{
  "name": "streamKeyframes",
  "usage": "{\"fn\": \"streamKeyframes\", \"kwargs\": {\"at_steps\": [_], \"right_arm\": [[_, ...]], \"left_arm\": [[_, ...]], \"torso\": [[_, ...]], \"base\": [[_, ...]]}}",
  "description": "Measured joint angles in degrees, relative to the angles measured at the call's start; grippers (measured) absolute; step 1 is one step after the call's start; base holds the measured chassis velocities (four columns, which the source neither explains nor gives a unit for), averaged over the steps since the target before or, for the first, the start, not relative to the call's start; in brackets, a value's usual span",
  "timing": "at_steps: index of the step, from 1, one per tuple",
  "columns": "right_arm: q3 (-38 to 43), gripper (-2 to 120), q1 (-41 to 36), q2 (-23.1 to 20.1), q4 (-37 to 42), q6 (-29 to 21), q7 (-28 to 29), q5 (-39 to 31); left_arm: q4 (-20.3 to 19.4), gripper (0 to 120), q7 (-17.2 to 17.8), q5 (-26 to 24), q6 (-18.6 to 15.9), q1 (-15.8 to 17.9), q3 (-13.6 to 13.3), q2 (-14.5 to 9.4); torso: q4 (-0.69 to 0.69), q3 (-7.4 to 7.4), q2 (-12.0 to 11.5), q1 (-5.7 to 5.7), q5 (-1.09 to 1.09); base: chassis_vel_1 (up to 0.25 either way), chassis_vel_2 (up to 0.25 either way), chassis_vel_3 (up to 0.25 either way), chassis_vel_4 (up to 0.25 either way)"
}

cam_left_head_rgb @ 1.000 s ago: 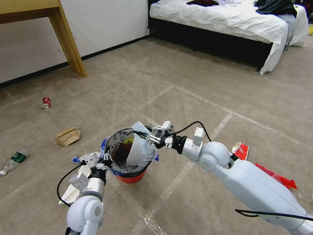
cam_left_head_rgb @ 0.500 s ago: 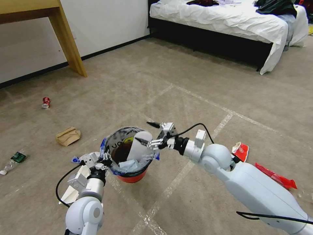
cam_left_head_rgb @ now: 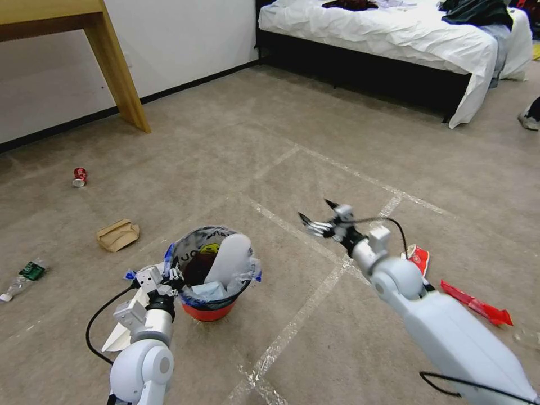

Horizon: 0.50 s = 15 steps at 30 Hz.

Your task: Pick up the trash bin and place the garbage on the floor into it.

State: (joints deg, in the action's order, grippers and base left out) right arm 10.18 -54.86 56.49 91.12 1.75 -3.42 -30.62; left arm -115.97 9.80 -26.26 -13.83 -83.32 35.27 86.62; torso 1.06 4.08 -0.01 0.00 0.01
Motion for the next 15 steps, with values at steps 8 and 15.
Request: {"fn": "streamKeyframes", "kwargs": {"at_steps": [8,15], "right_arm": [[9.2,100,-7.6,5.1,-3.3,5.6,0.2,8.6],[13.8,100,-11.3,8.7,-4.0,6.9,0.4,13.5]], "left_arm": [[0.1,4,-1.1,1.1,0.4,-0.5,0.4,0.9],[0.0,4,-1.8,1.9,0.7,-0.5,-0.2,1.3]], "torso": [[-0.01,-0.01,0.0,0.00,-0.02],[-0.02,-0.01,0.0,0.00,-0.01]], "base": [[0.000,0.000,0.000,0.000],[0.000,0.000,0.000,0.000]]}}
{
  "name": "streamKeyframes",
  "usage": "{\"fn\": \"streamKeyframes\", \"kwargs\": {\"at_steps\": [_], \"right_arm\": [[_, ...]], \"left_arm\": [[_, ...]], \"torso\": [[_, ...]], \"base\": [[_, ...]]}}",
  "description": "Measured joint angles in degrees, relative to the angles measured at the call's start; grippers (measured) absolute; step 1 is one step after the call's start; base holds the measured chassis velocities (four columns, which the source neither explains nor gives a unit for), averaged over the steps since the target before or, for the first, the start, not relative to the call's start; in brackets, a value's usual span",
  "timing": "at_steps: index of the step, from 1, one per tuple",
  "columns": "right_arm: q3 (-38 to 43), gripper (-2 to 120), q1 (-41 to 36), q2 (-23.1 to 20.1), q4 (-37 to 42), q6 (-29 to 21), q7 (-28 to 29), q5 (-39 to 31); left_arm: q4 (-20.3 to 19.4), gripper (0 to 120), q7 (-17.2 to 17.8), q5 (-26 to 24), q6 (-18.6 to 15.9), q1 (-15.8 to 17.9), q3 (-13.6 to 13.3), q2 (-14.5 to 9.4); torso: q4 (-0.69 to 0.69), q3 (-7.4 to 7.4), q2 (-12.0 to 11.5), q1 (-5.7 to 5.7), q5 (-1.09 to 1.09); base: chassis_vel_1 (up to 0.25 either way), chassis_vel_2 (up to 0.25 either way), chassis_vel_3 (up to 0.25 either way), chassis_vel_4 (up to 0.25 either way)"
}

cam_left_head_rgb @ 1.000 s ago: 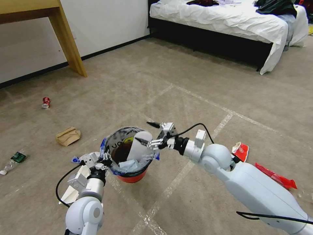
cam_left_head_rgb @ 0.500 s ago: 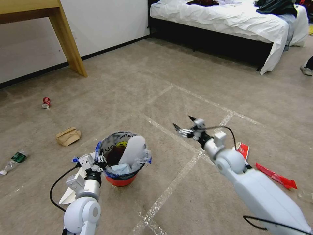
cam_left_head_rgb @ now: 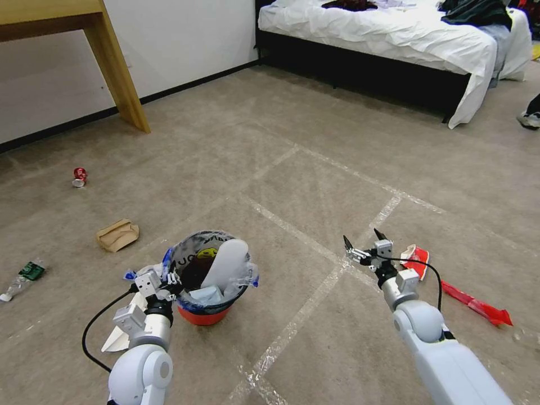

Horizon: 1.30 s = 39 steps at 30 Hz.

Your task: Pick up the trash bin and place the garbage on the floor into it.

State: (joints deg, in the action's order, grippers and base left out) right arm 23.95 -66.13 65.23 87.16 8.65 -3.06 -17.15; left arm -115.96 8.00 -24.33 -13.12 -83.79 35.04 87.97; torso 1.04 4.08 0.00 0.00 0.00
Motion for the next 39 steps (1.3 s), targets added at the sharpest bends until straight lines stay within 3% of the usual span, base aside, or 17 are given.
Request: {"fn": "streamKeyframes", "kwargs": {"at_steps": [2,12,29,39], "right_arm": [[3.5,100,-4.9,2.7,2.2,0.9,-0.1,2.0],[6.8,100,-10.7,6.1,6.3,1.9,-0.9,3.6],[8.6,100,-11.9,7.2,7.3,2.4,-1.2,4.3],[8.2,100,-11.5,7.3,7.1,3.0,-2.3,4.3]], "left_arm": [[-0.5,4,-0.6,1.0,0.2,-0.4,-0.2,0.0],[-0.3,4,-1.8,3.6,1.0,-1.4,-1.8,0.3],[0.7,4,-2.1,3.9,1.1,-0.4,-2.0,0.0],[0.7,4,-2.1,3.5,1.1,-0.5,-0.7,-0.2]], "torso": [[0.01,0.00,0.0,0.00,0.00],[0.01,0.00,0.0,0.00,0.00],[0.01,0.00,0.0,0.00,0.00],[0.01,0.00,0.0,0.00,0.00]], "base": [[0.000,0.000,0.000,0.000],[0.000,0.000,0.000,0.000],[0.000,0.000,0.000,0.000],[0.000,0.000,0.000,0.000]]}}
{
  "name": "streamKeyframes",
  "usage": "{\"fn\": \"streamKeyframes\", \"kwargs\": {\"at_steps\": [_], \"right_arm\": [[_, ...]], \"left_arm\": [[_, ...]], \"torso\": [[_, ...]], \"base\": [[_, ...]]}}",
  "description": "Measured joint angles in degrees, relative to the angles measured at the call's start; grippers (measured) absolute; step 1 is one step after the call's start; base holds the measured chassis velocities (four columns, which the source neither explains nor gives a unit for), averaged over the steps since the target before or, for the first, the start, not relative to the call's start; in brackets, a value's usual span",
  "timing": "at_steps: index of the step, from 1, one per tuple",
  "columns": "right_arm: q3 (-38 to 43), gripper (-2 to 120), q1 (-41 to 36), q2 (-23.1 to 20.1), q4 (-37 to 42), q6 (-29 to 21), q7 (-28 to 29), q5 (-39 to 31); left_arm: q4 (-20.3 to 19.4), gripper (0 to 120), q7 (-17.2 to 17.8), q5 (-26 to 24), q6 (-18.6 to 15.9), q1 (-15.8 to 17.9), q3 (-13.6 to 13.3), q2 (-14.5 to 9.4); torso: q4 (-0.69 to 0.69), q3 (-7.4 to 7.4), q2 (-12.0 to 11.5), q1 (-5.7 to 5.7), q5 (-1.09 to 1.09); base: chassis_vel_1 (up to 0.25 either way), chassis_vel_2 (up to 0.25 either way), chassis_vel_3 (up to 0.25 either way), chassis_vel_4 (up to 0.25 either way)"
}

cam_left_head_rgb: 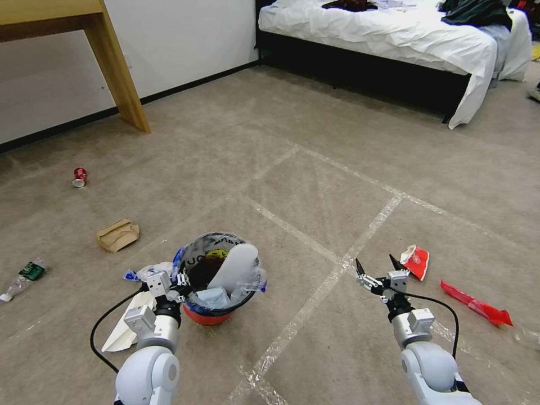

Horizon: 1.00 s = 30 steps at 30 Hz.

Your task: Pick up the trash bin and place the garbage on the floor into it.

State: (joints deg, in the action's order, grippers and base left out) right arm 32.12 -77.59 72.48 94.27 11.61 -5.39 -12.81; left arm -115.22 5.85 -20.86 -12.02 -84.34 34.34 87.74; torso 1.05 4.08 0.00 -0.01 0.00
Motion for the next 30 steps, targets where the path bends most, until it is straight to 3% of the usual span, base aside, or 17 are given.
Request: {"fn": "streamKeyframes", "kwargs": {"at_steps": [30], "right_arm": [[0.1,100,-0.7,0.3,0.1,0.2,0.1,0.2]], "left_arm": [[1.4,4,-0.5,0.8,0.3,0.9,-0.5,0.3]], "torso": [[0.00,0.00,0.0,0.00,0.00]], "base": [[0.000,0.000,0.000,0.000]]}}
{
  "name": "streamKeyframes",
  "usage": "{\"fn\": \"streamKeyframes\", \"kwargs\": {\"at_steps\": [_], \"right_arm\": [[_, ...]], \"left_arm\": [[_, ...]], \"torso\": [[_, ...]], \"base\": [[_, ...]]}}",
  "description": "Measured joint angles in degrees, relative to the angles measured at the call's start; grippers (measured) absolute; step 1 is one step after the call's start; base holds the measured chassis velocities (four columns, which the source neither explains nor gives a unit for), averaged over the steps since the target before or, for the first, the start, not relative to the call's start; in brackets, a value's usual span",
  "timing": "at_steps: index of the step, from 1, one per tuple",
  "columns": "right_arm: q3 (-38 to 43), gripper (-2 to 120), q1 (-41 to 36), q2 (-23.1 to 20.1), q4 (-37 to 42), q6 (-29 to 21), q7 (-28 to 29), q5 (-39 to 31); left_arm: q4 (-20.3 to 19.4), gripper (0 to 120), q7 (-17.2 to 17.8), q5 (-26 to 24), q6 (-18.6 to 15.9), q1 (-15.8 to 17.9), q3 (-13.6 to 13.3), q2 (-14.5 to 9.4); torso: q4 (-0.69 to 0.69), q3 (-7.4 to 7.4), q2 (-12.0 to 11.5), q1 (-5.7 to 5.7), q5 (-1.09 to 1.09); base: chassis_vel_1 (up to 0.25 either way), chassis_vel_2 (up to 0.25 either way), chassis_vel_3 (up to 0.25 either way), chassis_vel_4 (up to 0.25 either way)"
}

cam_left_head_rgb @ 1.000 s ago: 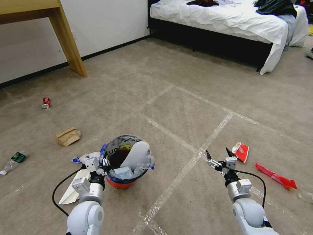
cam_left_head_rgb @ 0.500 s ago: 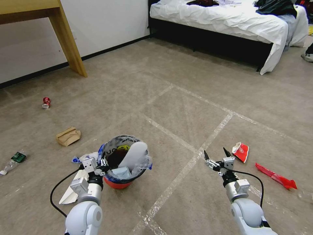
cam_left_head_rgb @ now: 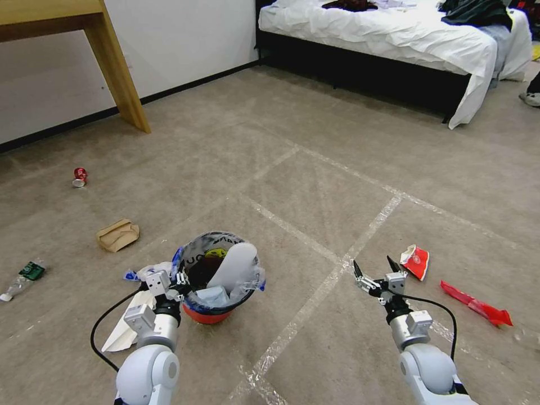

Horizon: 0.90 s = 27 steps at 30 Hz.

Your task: Pick up the trash bin and place the garbage on the floor into it.

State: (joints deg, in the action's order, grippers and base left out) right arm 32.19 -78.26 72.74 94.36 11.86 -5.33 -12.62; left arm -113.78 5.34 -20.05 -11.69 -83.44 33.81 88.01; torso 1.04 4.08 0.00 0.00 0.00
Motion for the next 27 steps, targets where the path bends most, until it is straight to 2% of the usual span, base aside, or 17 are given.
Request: {"fn": "streamKeyframes", "kwargs": {"at_steps": [15,27], "right_arm": [[-0.6,100,0.5,-0.3,-0.6,0.1,0.0,0.0],[-0.6,100,0.4,-0.1,-1.2,0.5,-0.2,0.1]], "left_arm": [[0.5,4,-0.3,0.5,0.3,-0.2,-0.4,-0.1],[0.8,4,-0.4,1.0,0.5,-0.2,-0.6,0.1]], "torso": [[0.00,0.00,0.0,0.00,0.00],[0.00,0.00,0.0,0.00,0.00]], "base": [[0.000,0.000,0.000,0.000],[-0.084,-0.079,-0.072,-0.083]]}}
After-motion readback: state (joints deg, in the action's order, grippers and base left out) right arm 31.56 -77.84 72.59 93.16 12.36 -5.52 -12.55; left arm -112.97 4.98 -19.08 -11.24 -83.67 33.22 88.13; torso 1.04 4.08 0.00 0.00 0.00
